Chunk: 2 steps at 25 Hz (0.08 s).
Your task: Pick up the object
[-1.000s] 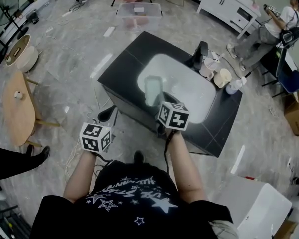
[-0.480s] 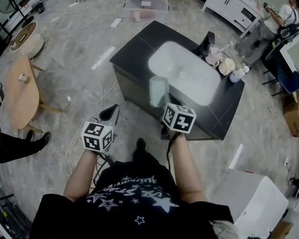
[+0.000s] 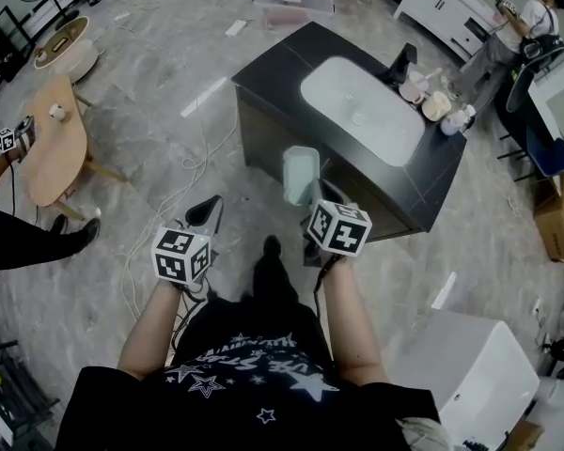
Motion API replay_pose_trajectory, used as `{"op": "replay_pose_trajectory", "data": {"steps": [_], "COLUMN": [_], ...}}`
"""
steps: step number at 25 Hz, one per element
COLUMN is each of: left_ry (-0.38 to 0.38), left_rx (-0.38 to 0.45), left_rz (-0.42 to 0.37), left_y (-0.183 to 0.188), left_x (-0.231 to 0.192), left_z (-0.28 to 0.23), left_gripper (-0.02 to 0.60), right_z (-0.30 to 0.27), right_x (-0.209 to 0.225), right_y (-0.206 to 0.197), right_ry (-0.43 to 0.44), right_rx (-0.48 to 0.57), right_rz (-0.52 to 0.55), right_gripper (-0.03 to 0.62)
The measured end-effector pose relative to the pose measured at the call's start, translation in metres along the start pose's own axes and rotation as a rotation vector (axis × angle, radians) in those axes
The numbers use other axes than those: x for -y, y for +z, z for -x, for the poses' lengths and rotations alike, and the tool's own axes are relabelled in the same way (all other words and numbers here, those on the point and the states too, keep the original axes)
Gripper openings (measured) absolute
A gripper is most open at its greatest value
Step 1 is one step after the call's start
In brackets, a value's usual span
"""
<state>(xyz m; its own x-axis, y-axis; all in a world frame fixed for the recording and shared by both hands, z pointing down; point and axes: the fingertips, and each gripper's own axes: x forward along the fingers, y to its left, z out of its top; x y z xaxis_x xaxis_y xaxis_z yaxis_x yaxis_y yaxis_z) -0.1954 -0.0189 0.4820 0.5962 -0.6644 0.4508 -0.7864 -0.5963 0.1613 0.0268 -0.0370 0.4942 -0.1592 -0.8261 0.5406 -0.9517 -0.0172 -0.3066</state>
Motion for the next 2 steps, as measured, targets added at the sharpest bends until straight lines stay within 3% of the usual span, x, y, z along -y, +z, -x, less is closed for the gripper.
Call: {"op": "replay_pose_trajectory", "data": {"steps": [2], "left_ry": [0.006], "left_rx": [0.000], "left_rz": [0.003], "left_y": [-0.0105], "left_x": [-0.0066], "left_z": [0.0138], "left_gripper": [0.009], "right_z": [0.0056], "right_x": [-0.0122], "right_y": [-0.0150], "right_ry": [0.002], "right_rx": [-0.003], "right_rz": [0.004], "right_gripper": [0.009]}}
